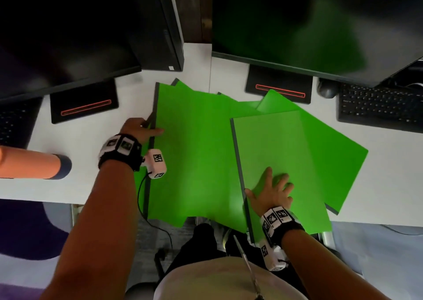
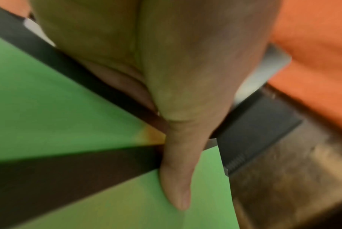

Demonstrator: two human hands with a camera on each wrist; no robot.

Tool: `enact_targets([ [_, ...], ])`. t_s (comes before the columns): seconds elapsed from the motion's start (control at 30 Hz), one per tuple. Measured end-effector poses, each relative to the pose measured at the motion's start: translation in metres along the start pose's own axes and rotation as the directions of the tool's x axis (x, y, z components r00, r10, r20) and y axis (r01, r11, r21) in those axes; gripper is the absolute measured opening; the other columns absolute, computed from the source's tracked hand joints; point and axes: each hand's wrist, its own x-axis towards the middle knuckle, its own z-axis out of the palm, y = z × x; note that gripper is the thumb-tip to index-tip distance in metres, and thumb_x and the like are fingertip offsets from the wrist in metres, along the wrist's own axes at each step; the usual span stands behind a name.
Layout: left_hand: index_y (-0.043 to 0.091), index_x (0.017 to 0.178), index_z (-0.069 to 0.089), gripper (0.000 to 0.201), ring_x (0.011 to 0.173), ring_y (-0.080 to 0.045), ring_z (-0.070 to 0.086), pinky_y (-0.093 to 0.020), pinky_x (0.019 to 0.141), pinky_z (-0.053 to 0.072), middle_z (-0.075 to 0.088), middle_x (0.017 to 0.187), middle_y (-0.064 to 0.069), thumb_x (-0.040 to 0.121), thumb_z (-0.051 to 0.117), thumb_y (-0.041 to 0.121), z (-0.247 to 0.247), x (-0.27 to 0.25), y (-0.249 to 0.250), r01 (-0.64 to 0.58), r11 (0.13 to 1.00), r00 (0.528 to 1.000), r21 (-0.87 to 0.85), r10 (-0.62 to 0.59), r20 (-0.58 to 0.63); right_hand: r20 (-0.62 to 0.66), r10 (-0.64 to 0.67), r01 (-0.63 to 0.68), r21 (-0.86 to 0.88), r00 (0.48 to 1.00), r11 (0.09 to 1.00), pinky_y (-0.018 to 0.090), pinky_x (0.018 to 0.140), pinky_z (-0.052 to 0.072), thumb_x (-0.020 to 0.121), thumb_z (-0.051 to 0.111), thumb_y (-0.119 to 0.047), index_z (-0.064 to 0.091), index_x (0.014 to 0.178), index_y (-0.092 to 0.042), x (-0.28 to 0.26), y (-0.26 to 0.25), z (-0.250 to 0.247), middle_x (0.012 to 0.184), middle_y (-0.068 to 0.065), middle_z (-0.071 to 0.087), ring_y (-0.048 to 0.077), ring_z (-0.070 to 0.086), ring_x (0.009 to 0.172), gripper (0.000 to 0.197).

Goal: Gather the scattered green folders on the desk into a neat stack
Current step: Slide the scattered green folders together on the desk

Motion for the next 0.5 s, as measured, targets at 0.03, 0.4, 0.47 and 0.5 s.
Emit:
enact_targets([
  [0.03,0.01,0.105,0.064,0.044,0.091,-0.027,0.055,-0.034,0.08,0.042,0.062,0.105,-0.009,0.074,0.079,0.038,-0.008,-0.009,-0.006,-0.033,0.998,0.999,-0.058,0.033,-0.009,0.009,-0.001,0.001,-0.001,1.0,1.0,0.057,0.101,0.041,0.074,0.048,-0.076,-0.001,0.151,-0.03,0.0,0.0,-0.001,0.157,0.024,-0.001,0.049,0.018,0.139,0.102],
  [0.4,0.031,0.083,0.068,0.007,0.064,0.005,0.06,-0.029,0.072,0.045,0.072,0.072,0.023,0.087,0.068,0.025,-0.085,-0.105,-0.02,-0.412,0.838,0.906,-0.358,0.337,-0.256,0.105,0.004,-0.019,0.143,0.995,0.99,0.058,0.107,0.036,0.079,0.049,-0.069,0.008,0.15,-0.034,-0.003,-0.004,-0.019,0.158,0.019,0.0,0.048,0.016,0.14,0.089],
  [0.47,0.04,0.075,0.068,0.024,0.058,0.012,0.057,-0.021,0.066,0.045,0.069,0.066,0.028,0.087,0.066,0.018,-0.082,-0.111,-0.011,-0.452,0.798,0.89,-0.399,0.374,-0.259,0.117,-0.011,-0.014,0.216,0.993,0.976,0.056,0.104,0.038,0.08,0.043,-0.072,0.026,0.144,-0.031,-0.002,-0.005,-0.028,0.154,0.018,0.014,0.047,0.025,0.136,0.077],
  [0.5,0.038,0.076,0.068,0.025,0.059,0.012,0.058,-0.017,0.066,0.047,0.069,0.066,0.027,0.087,0.066,0.016,-0.076,-0.108,-0.008,-0.462,0.772,0.887,-0.436,0.39,-0.249,0.105,-0.031,0.002,0.269,0.994,0.963,0.054,0.103,0.038,0.082,0.039,-0.072,0.035,0.139,-0.03,-0.002,-0.008,-0.035,0.151,0.019,0.023,0.046,0.031,0.132,0.071],
])
